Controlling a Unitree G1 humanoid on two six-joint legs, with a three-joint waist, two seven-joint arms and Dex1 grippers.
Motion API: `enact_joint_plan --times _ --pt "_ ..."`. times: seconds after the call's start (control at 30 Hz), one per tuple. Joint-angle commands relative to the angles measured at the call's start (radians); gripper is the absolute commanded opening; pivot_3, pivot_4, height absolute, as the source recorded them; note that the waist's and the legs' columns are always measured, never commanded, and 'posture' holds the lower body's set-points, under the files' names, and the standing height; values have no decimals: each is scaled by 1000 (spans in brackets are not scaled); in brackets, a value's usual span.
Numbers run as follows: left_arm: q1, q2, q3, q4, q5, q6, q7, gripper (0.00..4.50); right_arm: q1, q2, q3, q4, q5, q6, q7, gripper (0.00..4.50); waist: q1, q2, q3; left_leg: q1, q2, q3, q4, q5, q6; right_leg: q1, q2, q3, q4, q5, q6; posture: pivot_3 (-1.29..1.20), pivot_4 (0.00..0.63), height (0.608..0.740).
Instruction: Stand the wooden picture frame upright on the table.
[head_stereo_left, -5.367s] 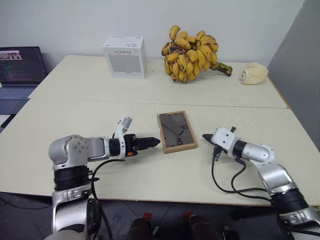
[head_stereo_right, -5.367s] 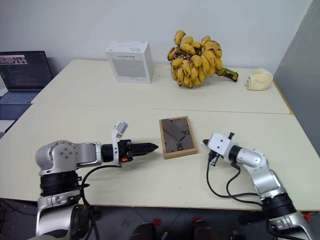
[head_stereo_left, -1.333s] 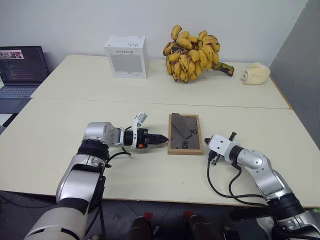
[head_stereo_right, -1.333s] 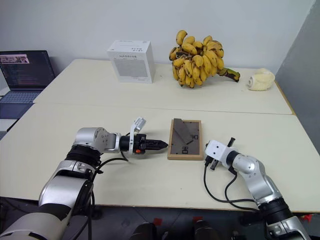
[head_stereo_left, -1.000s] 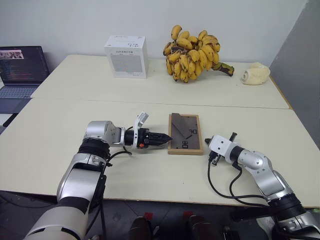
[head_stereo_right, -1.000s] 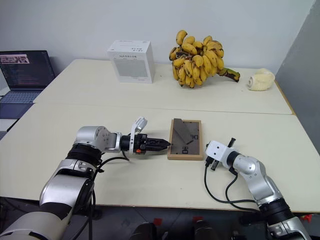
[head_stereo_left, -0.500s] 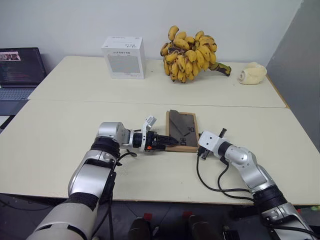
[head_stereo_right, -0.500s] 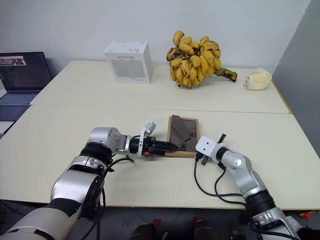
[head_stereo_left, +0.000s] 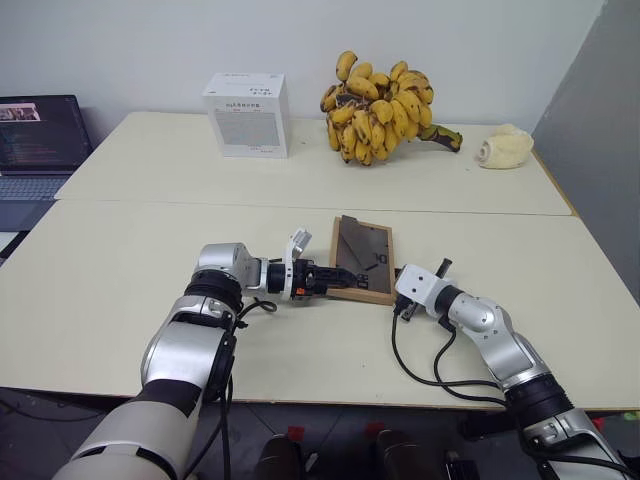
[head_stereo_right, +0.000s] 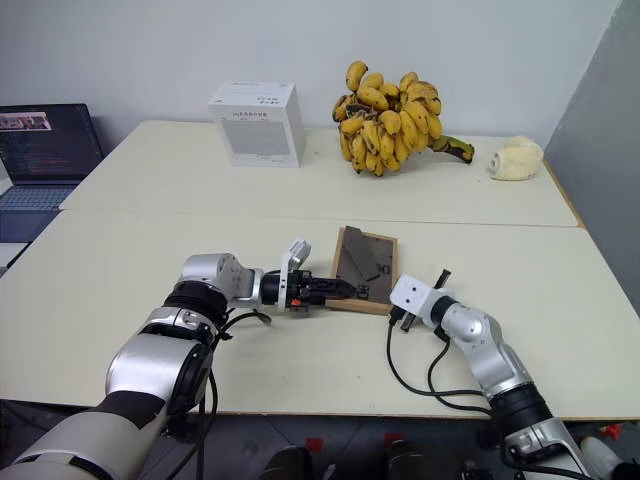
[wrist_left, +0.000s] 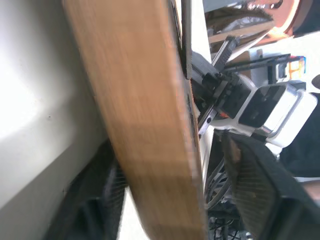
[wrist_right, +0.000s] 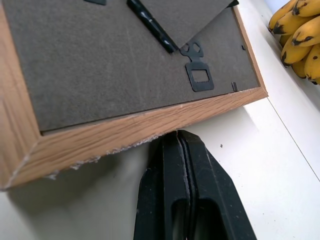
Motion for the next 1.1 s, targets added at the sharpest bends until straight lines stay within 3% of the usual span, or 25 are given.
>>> enact_joint_plan --times 0.03,0.13,0.3,0.43,0.63,0.73,0.87,1.07,1.1 --pt "-30 6 30 -4 -6 6 -10 1751 29 -6 22 12 -2 13 19 0 0 0 0 0 0 0 0 0 0 0 0 0 0 0 0 0 150 740" --pt "-32 5 40 -4 -9 9 -8 1285 24 -3 20 14 0 15 19 0 0 0 0 0 0 0 0 0 0 0 0 0 0 0 0 0 150 740" --pt "-28 2 48 -22 -15 18 -9 1289 20 -2 18 14 0 18 17 0 0 0 0 0 0 0 0 0 0 0 0 0 0 0 0 0 150 740" --pt "20 1 72 -119 -5 -106 39 1288 31 -25 -10 -18 8 26 19 0 1 0 0 0 0 0 0 0 0 0 0 0 0 0 0 0 150 740" --pt "149 54 78 -467 -36 -188 40 1288 54 -99 -118 -209 80 93 64 0 7 1 1 -1 0 0 0 0 0 -1 0 0 0 2 -3 0 150 740" --pt "242 68 135 -702 -75 -198 108 1288 25 -119 -227 -390 210 256 123 0 8 3 2 -2 0 1 0 0 0 -1 -1 1 0 2 -3 0 150 740" --pt "333 73 178 -915 -100 -203 196 1288 -45 -106 -319 -576 394 512 169 978 8 3 3 -2 1 0 0 0 0 -1 -1 1 0 2 -3 0 150 740" --pt "416 53 203 -1195 -162 -174 326 1288 -268 53 -392 -691 663 871 76 2508 9 3 3 -2 1 0 0 0 0 -1 -1 0 0 2 -4 0 150 740" --pt "420 53 203 -1215 -173 -171 339 1288 -290 78 -394 -687 687 898 58 2508 9 3 3 -2 1 0 0 0 0 -1 -1 0 0 2 -4 0 150 740"
